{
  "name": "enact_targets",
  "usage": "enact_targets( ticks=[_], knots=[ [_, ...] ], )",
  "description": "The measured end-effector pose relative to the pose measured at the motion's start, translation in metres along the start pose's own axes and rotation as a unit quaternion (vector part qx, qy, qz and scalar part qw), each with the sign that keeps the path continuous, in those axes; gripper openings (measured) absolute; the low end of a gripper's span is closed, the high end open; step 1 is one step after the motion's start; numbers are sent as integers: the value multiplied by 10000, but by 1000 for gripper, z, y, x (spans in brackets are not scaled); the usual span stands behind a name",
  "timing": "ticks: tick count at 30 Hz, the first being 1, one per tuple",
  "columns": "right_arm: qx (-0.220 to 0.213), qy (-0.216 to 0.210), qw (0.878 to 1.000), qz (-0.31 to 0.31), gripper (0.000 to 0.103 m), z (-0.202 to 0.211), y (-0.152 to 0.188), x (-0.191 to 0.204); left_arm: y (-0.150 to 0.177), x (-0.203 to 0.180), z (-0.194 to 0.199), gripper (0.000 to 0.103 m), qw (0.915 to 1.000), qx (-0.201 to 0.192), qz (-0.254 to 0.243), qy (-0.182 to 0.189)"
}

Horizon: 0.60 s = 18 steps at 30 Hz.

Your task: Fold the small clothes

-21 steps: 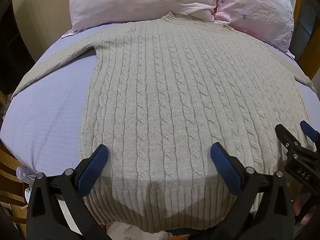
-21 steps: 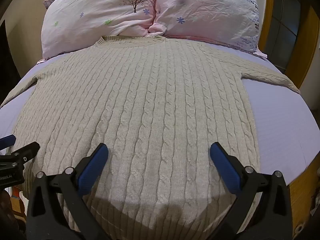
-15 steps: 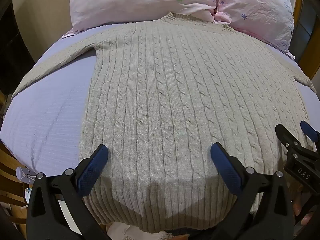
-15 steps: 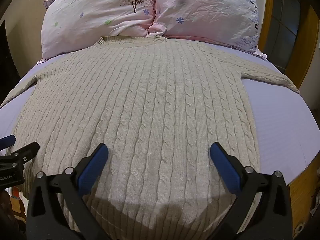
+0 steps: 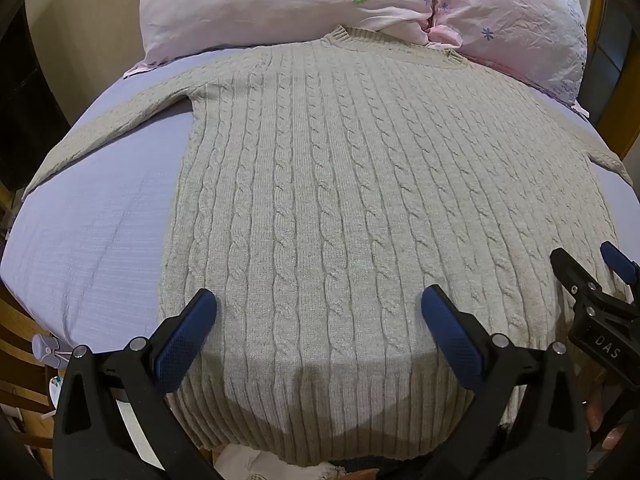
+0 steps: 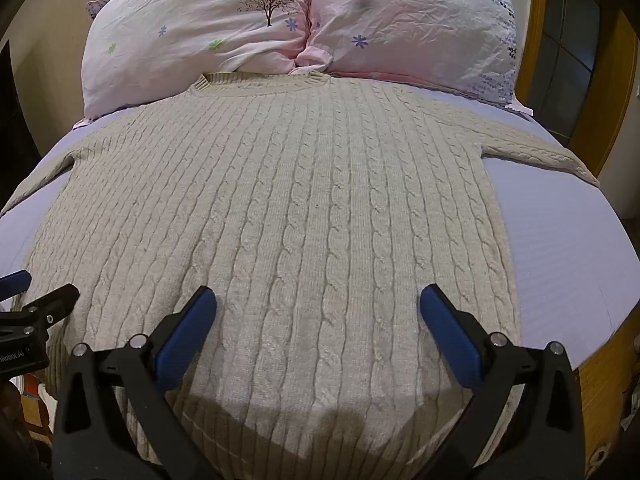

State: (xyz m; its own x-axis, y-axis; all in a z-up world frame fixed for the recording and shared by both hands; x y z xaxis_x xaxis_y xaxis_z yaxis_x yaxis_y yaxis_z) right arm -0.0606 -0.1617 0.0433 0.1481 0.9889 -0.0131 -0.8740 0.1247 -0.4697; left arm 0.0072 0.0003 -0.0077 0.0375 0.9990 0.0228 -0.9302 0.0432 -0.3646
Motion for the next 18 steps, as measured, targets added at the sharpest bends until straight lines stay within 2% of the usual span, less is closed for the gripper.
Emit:
enact_targets(
  ticks=[18],
  knots=[
    [-8, 2, 10000, 0, 101, 1, 0, 0, 1, 0, 1, 102, 10000, -25, -2, -3]
  ],
)
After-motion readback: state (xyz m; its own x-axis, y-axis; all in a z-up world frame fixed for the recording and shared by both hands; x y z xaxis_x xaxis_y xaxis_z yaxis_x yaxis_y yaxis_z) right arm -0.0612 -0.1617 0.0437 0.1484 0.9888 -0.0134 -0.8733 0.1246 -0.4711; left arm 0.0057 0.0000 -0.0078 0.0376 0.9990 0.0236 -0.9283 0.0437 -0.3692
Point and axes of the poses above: each gripper's, at about its wrist camera, not at the fingertips, and z roughly against the way its jaws point, x to its left, y to its underside, the point moved 1 cm from there along -z, roughly the way its jaws point, and after that the axes turned 11 degrees about x, right-handed, at the moved point
